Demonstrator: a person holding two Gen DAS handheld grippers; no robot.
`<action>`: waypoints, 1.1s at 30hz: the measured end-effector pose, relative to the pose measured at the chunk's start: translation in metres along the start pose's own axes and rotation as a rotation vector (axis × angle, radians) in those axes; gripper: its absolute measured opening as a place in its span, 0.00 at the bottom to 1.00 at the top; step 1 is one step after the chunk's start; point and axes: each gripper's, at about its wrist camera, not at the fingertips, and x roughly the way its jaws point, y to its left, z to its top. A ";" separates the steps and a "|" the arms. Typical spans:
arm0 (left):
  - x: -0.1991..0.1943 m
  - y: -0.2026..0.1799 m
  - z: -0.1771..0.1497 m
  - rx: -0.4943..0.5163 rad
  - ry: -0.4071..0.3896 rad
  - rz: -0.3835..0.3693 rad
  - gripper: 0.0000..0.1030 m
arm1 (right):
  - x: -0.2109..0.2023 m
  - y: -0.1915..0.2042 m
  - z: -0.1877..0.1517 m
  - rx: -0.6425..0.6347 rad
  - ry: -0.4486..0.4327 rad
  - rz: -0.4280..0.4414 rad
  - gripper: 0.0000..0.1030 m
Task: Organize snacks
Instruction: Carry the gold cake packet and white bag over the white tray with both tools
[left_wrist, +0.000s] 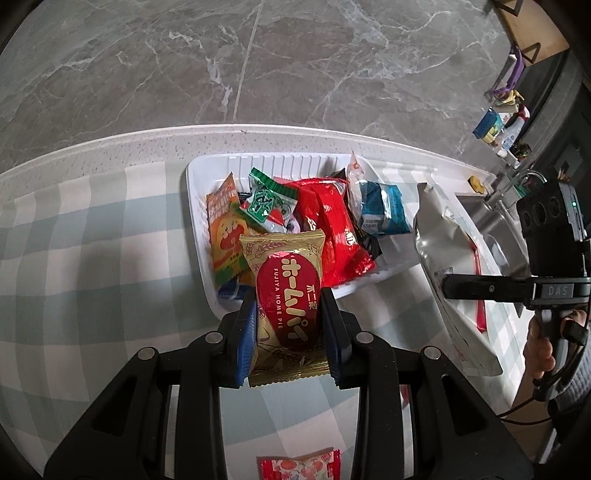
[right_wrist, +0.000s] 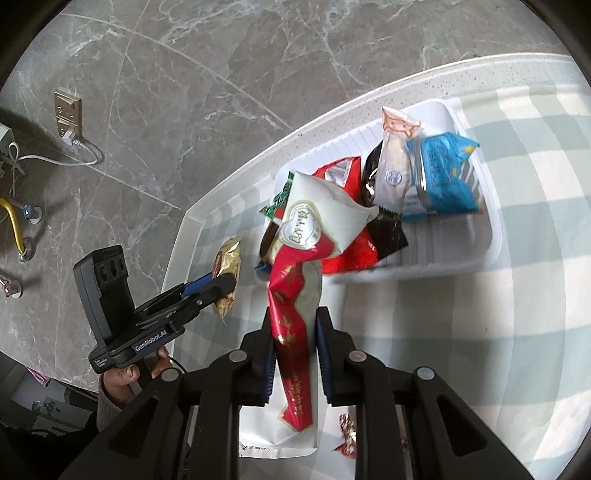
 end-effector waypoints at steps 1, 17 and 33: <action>0.001 0.001 0.002 -0.002 0.000 0.000 0.29 | 0.000 0.000 0.003 0.001 -0.001 -0.001 0.20; 0.019 0.008 0.045 -0.028 -0.019 -0.001 0.29 | 0.016 -0.006 0.061 -0.043 -0.014 -0.049 0.20; 0.058 -0.003 0.086 -0.009 -0.007 0.006 0.29 | 0.038 -0.027 0.102 -0.064 -0.018 -0.138 0.20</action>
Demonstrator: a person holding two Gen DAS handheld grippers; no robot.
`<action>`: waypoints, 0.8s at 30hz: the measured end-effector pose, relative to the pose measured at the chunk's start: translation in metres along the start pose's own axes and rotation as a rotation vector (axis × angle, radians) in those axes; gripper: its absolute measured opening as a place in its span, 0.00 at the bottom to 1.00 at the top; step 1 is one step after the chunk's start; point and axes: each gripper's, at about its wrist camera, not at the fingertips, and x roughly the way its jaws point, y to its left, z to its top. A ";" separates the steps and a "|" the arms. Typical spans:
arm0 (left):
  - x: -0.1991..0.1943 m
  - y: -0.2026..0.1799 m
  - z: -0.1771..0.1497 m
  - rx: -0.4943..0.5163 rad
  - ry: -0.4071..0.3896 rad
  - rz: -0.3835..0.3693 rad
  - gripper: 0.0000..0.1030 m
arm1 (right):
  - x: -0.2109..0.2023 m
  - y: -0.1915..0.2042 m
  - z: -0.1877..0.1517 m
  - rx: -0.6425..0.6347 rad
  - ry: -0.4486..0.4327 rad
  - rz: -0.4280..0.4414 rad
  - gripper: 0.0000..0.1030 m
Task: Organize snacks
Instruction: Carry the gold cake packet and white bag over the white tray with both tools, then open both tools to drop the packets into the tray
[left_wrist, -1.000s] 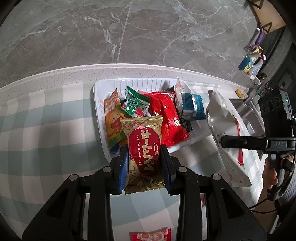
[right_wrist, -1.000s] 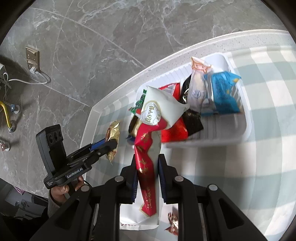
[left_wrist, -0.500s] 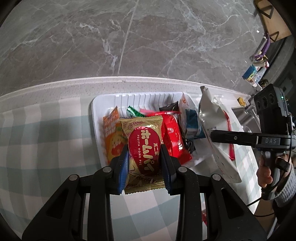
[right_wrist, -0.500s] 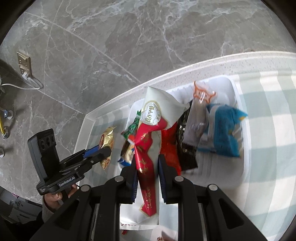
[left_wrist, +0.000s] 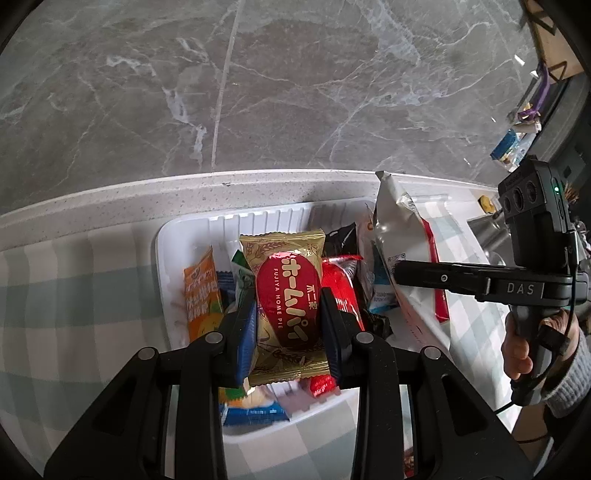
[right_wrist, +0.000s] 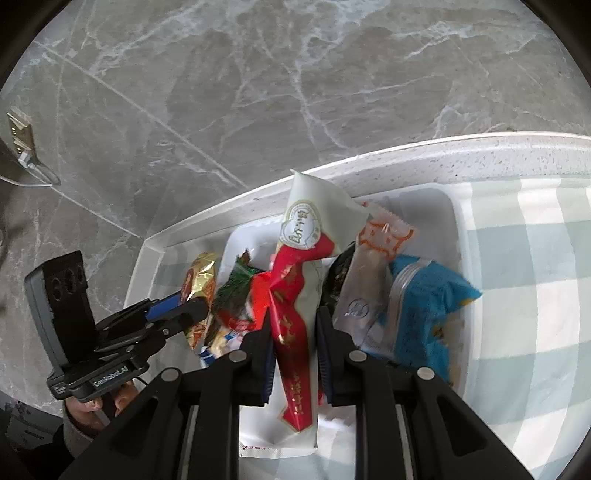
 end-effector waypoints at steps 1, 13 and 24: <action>0.002 0.000 0.001 0.002 0.000 0.003 0.29 | 0.002 0.000 0.001 -0.002 -0.001 -0.008 0.21; 0.023 -0.007 0.005 0.020 0.012 0.048 0.29 | 0.001 0.010 0.007 -0.066 -0.050 -0.090 0.34; 0.004 -0.007 0.005 0.024 -0.041 0.070 0.43 | -0.025 0.018 -0.008 -0.076 -0.101 -0.092 0.38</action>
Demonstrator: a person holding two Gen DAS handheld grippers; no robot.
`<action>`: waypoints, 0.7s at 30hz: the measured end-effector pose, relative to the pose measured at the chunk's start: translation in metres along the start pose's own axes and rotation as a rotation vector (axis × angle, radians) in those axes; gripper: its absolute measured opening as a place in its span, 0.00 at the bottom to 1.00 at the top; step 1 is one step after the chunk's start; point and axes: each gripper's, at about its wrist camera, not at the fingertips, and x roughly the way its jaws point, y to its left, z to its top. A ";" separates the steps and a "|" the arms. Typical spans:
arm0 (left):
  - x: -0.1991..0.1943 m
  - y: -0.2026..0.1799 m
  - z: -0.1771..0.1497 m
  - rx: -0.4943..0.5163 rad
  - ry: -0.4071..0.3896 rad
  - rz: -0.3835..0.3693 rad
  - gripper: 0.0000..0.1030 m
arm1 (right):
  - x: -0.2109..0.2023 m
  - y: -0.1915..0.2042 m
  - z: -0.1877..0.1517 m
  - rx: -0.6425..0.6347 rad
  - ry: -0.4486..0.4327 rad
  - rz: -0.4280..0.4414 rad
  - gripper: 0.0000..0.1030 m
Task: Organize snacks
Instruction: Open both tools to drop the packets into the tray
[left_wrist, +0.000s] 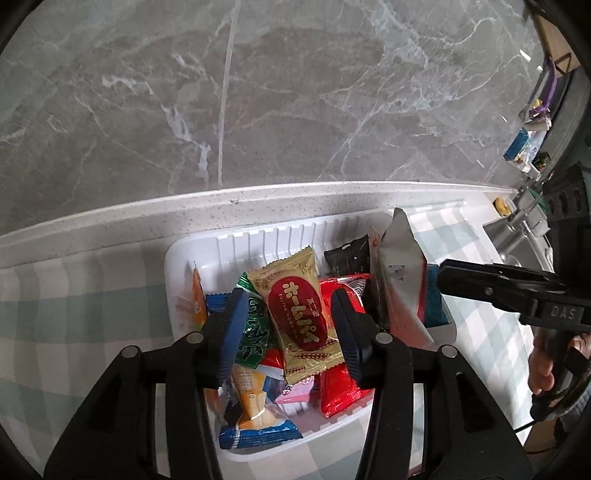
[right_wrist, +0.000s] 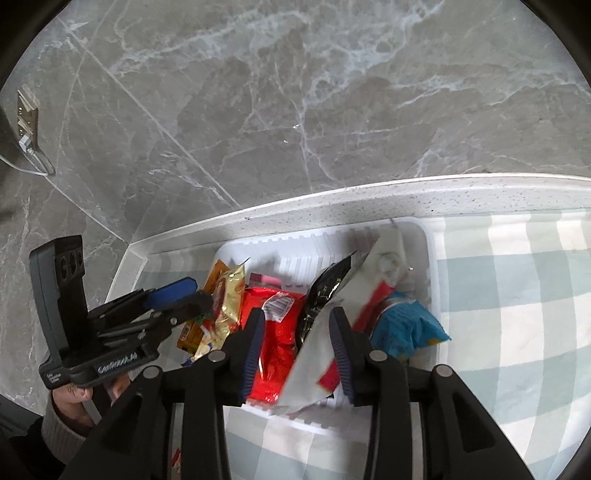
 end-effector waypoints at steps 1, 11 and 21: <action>-0.003 -0.001 -0.001 0.002 -0.004 0.003 0.43 | -0.004 0.001 -0.002 -0.001 -0.005 0.002 0.39; -0.039 -0.011 -0.024 0.050 -0.024 0.049 0.43 | -0.034 0.023 -0.036 -0.035 -0.028 0.016 0.43; -0.074 -0.023 -0.056 0.101 -0.036 0.063 0.43 | -0.056 0.038 -0.078 -0.051 -0.028 0.014 0.46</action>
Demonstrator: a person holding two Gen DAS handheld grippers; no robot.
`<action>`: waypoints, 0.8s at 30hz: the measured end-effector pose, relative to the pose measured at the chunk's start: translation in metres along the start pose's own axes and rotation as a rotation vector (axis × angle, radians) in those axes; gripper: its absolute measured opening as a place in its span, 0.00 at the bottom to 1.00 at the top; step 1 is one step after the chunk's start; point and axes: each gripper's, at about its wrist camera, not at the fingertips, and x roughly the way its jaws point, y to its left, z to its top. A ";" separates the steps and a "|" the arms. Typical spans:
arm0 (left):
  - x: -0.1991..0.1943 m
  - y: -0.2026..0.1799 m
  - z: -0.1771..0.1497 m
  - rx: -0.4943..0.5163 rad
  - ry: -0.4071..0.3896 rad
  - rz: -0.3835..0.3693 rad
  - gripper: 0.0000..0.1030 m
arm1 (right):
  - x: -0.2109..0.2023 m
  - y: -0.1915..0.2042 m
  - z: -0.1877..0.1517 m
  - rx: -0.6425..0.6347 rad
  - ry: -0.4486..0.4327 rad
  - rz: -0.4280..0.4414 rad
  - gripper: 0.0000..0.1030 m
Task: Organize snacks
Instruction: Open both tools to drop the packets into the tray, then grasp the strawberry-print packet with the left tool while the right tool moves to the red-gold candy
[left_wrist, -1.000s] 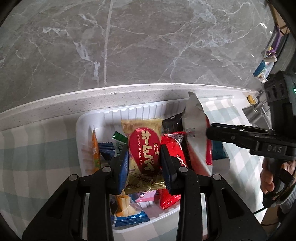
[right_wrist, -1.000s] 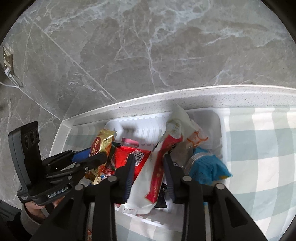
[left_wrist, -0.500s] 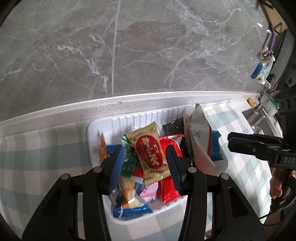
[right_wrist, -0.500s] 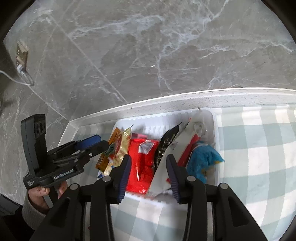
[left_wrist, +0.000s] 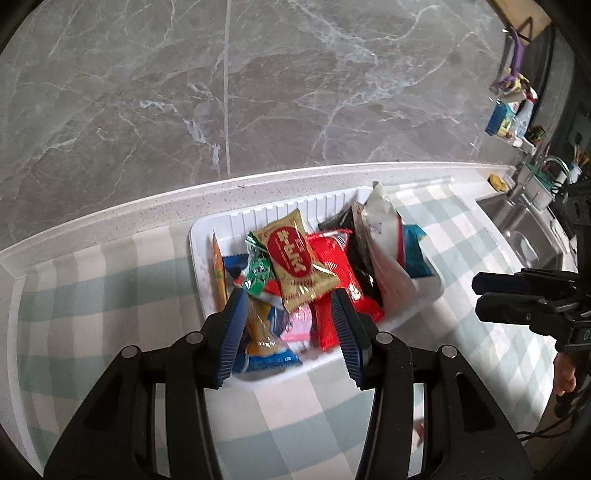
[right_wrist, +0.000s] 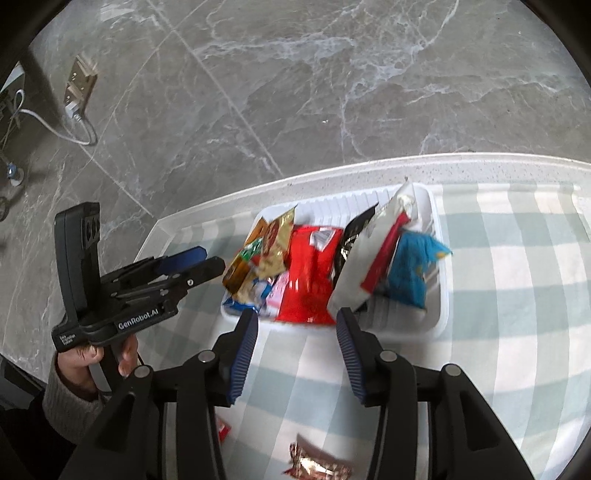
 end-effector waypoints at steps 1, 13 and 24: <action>-0.003 -0.001 -0.004 0.005 0.000 0.002 0.43 | -0.002 0.002 -0.005 -0.004 0.003 -0.001 0.46; -0.024 -0.014 -0.043 0.034 0.022 -0.012 0.43 | -0.015 0.016 -0.048 -0.046 0.025 -0.042 0.51; -0.039 -0.011 -0.090 0.065 0.070 -0.045 0.44 | -0.012 0.022 -0.096 -0.120 0.081 -0.138 0.57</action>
